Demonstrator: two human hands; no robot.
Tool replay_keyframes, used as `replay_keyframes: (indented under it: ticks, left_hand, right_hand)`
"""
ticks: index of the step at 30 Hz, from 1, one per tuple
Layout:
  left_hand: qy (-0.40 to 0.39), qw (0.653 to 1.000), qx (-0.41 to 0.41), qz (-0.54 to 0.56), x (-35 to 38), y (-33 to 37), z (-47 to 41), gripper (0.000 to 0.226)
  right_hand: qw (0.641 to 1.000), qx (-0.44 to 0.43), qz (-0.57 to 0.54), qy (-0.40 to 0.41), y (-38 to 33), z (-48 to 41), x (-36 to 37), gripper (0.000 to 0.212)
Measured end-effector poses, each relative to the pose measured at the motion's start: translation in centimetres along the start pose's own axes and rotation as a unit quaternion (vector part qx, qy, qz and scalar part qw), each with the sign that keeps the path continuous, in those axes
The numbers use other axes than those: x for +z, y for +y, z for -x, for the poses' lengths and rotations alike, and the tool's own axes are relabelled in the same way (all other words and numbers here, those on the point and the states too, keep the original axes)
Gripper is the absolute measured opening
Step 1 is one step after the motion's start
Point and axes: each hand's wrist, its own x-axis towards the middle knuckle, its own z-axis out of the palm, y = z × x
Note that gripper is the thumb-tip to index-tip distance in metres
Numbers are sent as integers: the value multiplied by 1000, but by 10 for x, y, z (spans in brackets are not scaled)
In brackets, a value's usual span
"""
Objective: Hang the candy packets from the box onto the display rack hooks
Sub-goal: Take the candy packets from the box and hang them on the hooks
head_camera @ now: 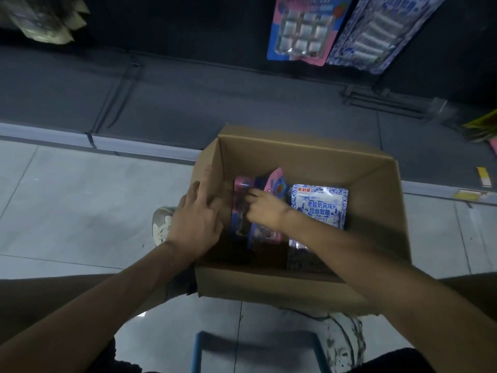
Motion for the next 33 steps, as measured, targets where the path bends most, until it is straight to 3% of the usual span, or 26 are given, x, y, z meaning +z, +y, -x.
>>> replay_keyframes:
  ticks: [4, 8, 14, 20, 24, 27, 30, 33]
  left_hand:
    - [53, 998, 24, 4, -7, 3, -1, 37]
    - [63, 997, 18, 26, -31, 18, -2, 54]
    - [78, 987, 11, 140, -83, 65, -12, 70]
    - [53, 985, 2, 165, -126, 107, -33, 26]
    - [80, 987, -1, 136, -128, 121, -49, 29]
    - [65, 983, -10, 170, -124, 130, -57, 21]
    - [41, 968, -28, 247, -118, 129, -60, 13]
    - [21, 910, -68, 408, -116, 120, -64, 14]
  right_hand:
    - [992, 84, -86, 44, 21, 37, -17, 35]
    - [962, 171, -178, 120, 38, 68, -25, 19]
    - [925, 214, -241, 200, 67, 129, -57, 12]
    - [882, 237, -260, 313, 91, 189, -86, 12]
    - [866, 248, -256, 351, 99, 209, -78, 17]
    - [874, 234, -235, 355, 104, 215, -73, 19]
    - [863, 257, -235, 365, 113, 222, -67, 44]
    - [837, 331, -216, 379, 127, 241, -56, 71]
